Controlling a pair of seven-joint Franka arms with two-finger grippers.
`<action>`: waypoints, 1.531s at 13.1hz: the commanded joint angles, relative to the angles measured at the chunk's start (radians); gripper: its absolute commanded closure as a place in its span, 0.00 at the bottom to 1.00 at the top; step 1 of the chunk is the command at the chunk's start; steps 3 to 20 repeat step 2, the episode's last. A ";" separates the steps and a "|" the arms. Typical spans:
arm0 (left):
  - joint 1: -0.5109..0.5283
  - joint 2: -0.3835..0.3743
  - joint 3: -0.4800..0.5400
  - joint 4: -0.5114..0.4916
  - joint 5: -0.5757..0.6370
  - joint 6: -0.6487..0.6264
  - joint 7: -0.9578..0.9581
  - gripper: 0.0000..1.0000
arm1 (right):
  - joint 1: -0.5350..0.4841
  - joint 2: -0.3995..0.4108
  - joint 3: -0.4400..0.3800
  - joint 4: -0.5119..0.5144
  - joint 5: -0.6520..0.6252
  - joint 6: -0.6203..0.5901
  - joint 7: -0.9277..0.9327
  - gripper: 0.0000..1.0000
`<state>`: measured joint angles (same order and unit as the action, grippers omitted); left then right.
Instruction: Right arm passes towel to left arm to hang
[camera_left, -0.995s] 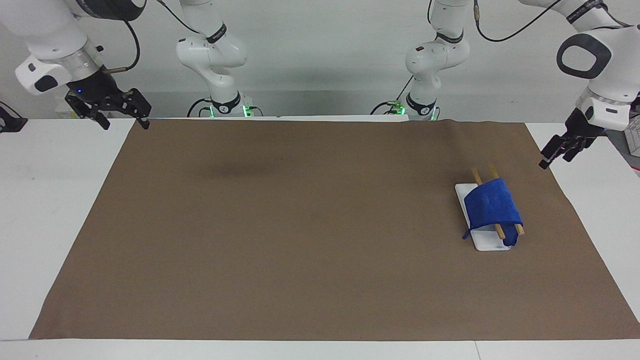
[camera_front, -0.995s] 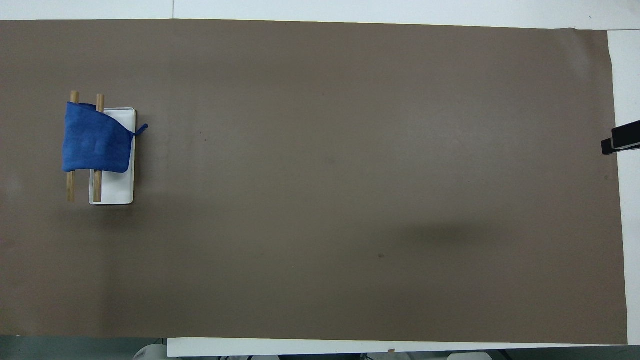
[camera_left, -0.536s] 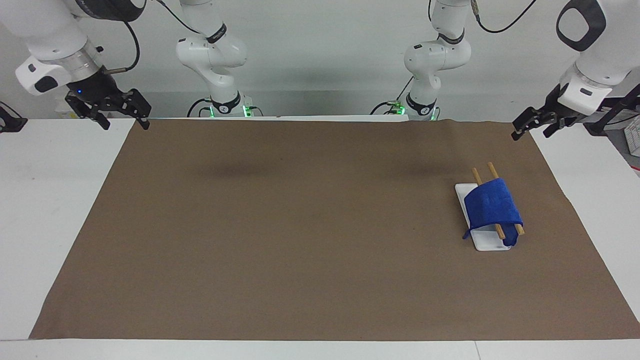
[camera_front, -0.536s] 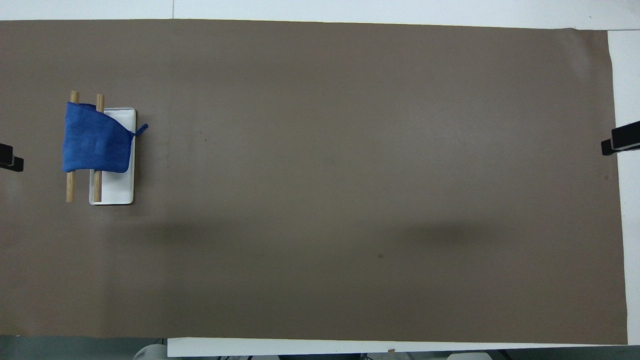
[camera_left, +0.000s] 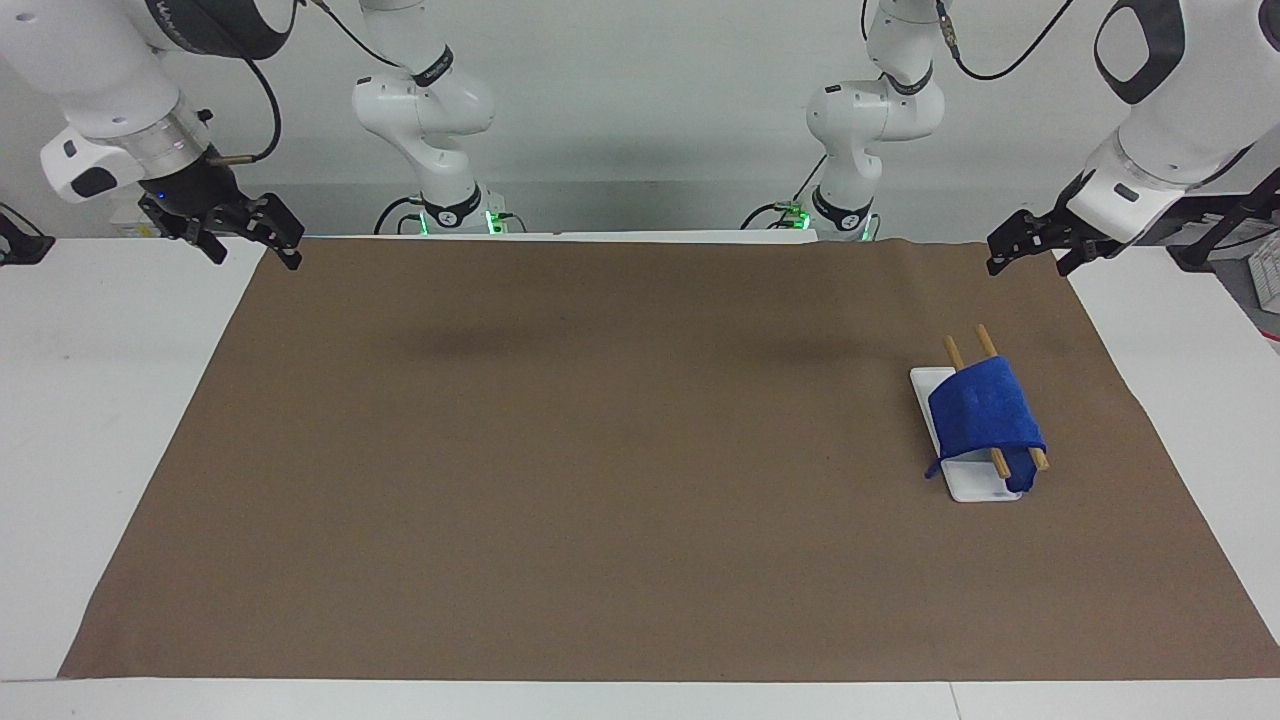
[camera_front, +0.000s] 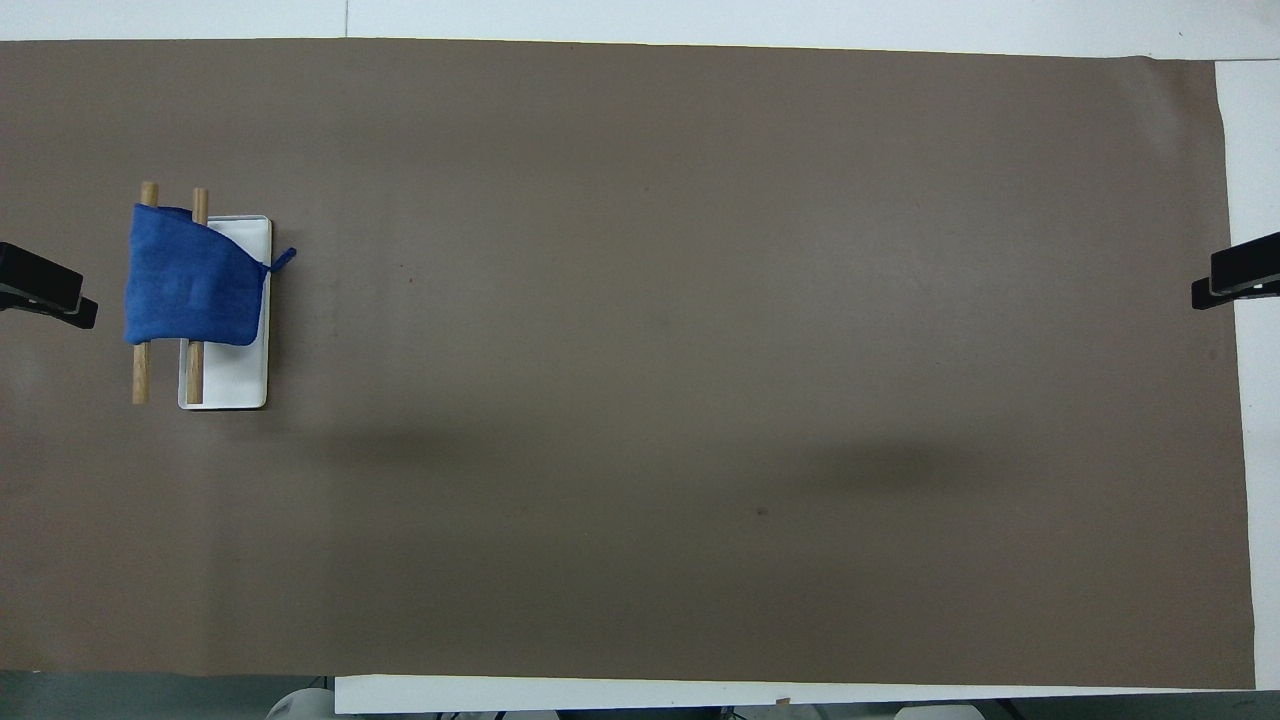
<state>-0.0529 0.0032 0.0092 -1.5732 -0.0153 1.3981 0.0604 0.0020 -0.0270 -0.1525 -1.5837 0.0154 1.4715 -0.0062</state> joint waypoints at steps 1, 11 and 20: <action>-0.027 -0.006 0.018 0.012 -0.009 -0.033 -0.004 0.00 | -0.007 -0.024 0.002 -0.033 -0.003 0.018 0.009 0.00; -0.027 -0.006 0.017 0.012 -0.009 -0.037 -0.005 0.00 | -0.005 -0.024 0.002 -0.033 -0.003 0.020 0.012 0.00; -0.027 -0.006 0.017 0.012 -0.009 -0.037 -0.005 0.00 | -0.005 -0.024 0.002 -0.033 -0.003 0.020 0.012 0.00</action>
